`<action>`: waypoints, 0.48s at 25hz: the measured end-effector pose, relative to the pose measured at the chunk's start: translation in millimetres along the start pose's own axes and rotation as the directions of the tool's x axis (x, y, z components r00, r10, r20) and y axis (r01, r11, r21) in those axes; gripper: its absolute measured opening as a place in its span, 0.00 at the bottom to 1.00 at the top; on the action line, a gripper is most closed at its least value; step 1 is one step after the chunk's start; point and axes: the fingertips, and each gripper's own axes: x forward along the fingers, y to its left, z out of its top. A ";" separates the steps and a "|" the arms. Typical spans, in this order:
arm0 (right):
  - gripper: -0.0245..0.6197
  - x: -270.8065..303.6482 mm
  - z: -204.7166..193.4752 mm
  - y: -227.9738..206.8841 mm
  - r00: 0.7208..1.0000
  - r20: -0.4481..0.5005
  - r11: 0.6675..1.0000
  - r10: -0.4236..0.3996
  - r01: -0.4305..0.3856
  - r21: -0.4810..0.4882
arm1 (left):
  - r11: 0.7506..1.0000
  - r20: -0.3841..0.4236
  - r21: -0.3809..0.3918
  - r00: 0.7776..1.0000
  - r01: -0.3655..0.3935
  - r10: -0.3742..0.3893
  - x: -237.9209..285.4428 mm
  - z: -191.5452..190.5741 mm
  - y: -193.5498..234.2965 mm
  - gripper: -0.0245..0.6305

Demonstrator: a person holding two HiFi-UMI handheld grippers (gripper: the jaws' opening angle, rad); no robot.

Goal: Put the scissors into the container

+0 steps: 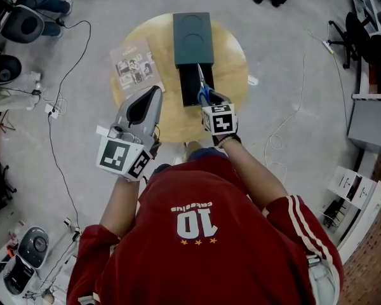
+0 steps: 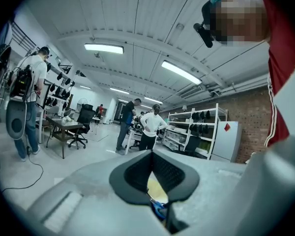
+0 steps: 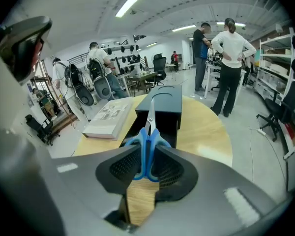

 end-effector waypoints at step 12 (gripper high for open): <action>0.19 34.6 -17.2 -6.5 0.996 -0.089 0.999 -0.019 0.014 -0.052 | 1.000 -0.014 -0.013 1.000 -0.013 0.013 7.2 -2.0 17.6 0.04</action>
